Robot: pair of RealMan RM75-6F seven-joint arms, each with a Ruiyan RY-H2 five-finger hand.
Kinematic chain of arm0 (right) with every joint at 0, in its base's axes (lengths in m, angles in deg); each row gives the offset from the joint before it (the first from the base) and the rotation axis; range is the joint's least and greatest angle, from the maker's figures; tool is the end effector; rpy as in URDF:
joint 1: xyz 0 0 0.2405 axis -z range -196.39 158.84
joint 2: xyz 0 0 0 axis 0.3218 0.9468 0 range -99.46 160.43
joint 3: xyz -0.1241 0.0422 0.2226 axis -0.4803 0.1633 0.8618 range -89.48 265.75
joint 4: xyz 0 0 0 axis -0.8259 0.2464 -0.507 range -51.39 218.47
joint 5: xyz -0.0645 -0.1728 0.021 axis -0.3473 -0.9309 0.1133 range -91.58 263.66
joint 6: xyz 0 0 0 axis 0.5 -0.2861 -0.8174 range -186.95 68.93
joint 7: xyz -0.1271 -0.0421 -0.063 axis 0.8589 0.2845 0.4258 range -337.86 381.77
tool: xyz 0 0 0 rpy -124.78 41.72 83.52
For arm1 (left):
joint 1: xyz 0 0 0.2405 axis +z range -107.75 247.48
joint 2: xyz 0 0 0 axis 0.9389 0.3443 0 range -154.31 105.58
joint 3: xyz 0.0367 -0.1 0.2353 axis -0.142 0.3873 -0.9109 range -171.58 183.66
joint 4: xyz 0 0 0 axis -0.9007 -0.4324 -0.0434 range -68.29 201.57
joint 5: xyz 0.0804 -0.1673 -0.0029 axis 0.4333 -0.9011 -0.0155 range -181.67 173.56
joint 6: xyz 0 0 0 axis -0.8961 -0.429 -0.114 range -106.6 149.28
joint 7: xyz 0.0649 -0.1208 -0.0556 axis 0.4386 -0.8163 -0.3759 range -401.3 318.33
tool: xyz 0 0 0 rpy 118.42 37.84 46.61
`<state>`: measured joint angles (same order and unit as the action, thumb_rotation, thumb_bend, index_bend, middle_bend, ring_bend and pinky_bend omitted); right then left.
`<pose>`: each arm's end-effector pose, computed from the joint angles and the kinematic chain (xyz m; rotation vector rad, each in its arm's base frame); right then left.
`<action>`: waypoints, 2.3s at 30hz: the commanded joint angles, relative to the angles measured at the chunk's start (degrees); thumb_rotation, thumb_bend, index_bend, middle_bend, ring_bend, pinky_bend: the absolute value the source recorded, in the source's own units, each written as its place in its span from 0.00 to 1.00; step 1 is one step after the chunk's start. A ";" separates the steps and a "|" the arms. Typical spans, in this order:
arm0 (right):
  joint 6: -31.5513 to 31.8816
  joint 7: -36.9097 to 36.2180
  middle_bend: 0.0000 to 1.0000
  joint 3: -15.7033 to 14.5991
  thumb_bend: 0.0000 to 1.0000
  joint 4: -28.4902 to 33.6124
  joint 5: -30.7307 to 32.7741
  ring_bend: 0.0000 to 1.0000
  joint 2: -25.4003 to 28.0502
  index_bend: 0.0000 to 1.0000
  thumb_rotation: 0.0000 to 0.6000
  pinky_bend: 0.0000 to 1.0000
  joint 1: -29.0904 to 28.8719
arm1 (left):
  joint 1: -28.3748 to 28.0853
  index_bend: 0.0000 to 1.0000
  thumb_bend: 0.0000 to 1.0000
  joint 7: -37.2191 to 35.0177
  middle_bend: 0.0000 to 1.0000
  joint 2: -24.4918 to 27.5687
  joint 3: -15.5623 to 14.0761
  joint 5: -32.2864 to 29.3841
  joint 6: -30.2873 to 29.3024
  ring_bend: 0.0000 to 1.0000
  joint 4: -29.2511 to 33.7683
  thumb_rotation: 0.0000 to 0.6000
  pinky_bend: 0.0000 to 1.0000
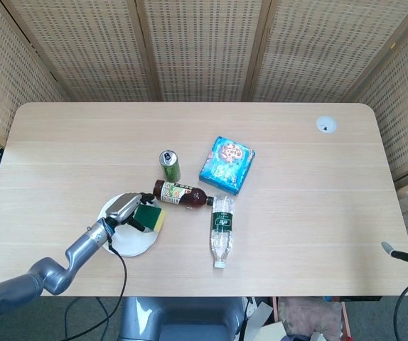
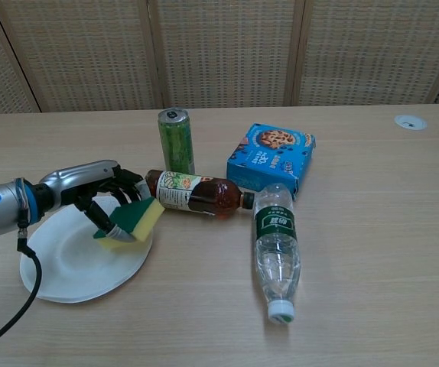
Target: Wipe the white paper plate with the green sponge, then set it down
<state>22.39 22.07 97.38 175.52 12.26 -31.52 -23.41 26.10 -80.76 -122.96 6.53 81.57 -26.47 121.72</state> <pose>-0.3291 -0.1995 0.2153 1.1770 -0.9309 0.8211 -0.2043 0.3497 -0.0490 -1.8750 -1.5230 -1.0670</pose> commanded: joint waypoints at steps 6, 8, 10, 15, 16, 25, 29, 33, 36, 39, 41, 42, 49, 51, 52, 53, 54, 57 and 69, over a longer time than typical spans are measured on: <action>-0.04 -0.38 0.00 0.08 0.00 -0.12 0.17 0.00 0.11 0.00 1.00 0.00 0.07 | 0.71 0.48 0.00 -2.97 0.38 -2.33 -1.05 0.51 0.48 0.31 -3.72 1.00 0.30; 0.10 -0.47 0.00 0.06 0.00 -0.04 0.00 0.00 0.17 0.00 1.00 0.00 0.11 | 0.74 0.48 0.00 -3.38 0.38 -2.35 -1.06 0.73 0.19 0.31 -3.92 1.00 0.30; 0.17 -0.58 0.00 0.05 0.00 0.02 -0.10 0.00 0.22 0.00 1.00 0.00 0.13 | 0.66 0.48 0.00 -3.82 0.38 -1.84 -0.81 1.11 -0.70 0.31 -3.45 1.00 0.30; 0.27 -0.63 0.00 0.02 0.00 0.18 -0.24 0.00 0.30 0.00 1.00 0.00 0.17 | 0.38 0.48 0.00 -3.02 0.38 1.45 -0.05 2.10 -3.34 0.31 -0.41 1.00 0.30; 0.26 -0.68 0.00 -0.01 0.00 0.21 -0.28 0.00 0.32 0.00 1.00 0.00 0.19 | 0.29 0.48 0.00 -2.01 0.38 2.44 -0.02 2.21 -3.49 0.31 0.19 1.00 0.30; 0.23 -0.79 0.00 -0.08 0.00 0.42 -0.46 0.00 0.41 0.00 1.00 0.00 0.17 | -0.29 0.50 0.06 19.86 0.40 6.02 -2.09 3.84 -2.77 0.31 -2.91 1.00 0.31; -0.03 -0.51 0.00 -0.17 0.00 0.48 -0.51 0.00 0.30 0.00 1.00 0.00 0.02 | -0.79 0.50 0.30 28.35 0.40 5.59 -3.06 5.29 -2.96 0.31 -4.67 1.00 0.34; -0.07 -0.30 0.00 -0.18 0.00 0.53 -0.49 0.00 0.25 0.00 1.00 0.00 -0.05 | -1.48 0.50 0.31 35.59 0.40 4.56 -3.31 6.94 -4.44 0.31 -5.89 1.00 0.36; -0.21 -0.37 0.00 -0.17 0.00 0.47 -0.37 0.00 0.25 0.00 1.00 0.00 -0.07 | -1.89 0.50 0.31 39.89 0.40 3.90 -3.31 7.29 -4.41 0.31 -5.95 1.00 0.36; -0.19 -0.63 0.00 -0.15 0.00 0.42 -0.33 0.00 0.36 0.00 1.00 0.00 -0.02 | -2.15 0.50 0.31 43.25 0.40 3.16 -3.32 7.33 -4.07 0.31 -5.59 1.00 0.36; -0.15 -0.83 0.00 -0.14 0.00 0.42 -0.34 0.00 0.41 0.00 1.00 0.00 0.03 | -2.26 0.51 0.31 44.98 0.40 2.55 -3.28 7.30 -3.95 0.31 -5.62 1.00 0.36; -0.15 -0.90 0.00 -0.15 0.00 0.41 -0.34 0.00 0.44 0.00 1.00 0.00 0.04 | -2.31 0.51 0.31 45.74 0.40 2.22 -3.25 7.26 -3.86 0.31 -5.76 1.00 0.36; -0.19 -1.15 0.00 -0.23 0.00 0.42 -0.51 0.00 0.55 0.00 1.00 0.00 0.06 | -2.38 0.51 0.31 50.38 0.40 -0.71 -2.52 5.90 -2.67 0.31 -7.76 1.00 0.38; -0.22 -1.17 0.00 -0.25 0.00 0.41 -0.51 0.00 0.56 0.00 1.00 0.00 0.06 | -2.44 0.51 0.31 51.21 0.40 -1.41 -2.39 5.68 -2.53 0.31 -8.14 1.00 0.38; -0.23 -1.23 0.00 -0.23 0.00 0.39 -0.47 0.00 0.57 0.00 1.00 0.00 0.06 | -2.47 0.51 0.31 51.64 0.40 -1.78 -2.45 5.70 -2.52 0.31 -8.36 1.00 0.38; -0.23 -1.24 0.00 -0.21 0.00 0.37 -0.45 0.00 0.57 0.00 1.00 0.00 0.06 | -2.47 0.51 0.31 51.81 0.40 -1.91 -2.51 5.73 -2.49 0.31 -8.38 1.00 0.38; -0.24 -1.26 0.00 -0.20 0.00 0.36 -0.44 0.00 0.58 0.00 1.00 0.00 0.05 | -2.44 0.51 0.31 52.03 0.40 -2.07 -2.59 5.69 -2.38 0.31 -8.40 1.00 0.38; -0.29 -1.56 0.00 -0.20 0.00 0.35 -0.51 0.00 0.63 0.00 1.00 0.00 0.04 | -2.10 0.51 0.31 52.61 0.40 -2.63 -2.67 5.33 -2.28 0.31 -8.95 1.00 0.38; -0.21 -1.78 0.00 -0.29 0.00 0.56 -0.71 0.00 0.75 0.00 1.00 0.00 0.10 | -1.42 0.51 0.31 48.64 0.40 0.55 -2.15 5.64 -6.19 0.31 -7.67 1.00 0.38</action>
<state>22.17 20.28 97.10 176.07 11.56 -30.76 -23.32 24.69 -31.40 -123.45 4.34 86.74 -31.91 113.11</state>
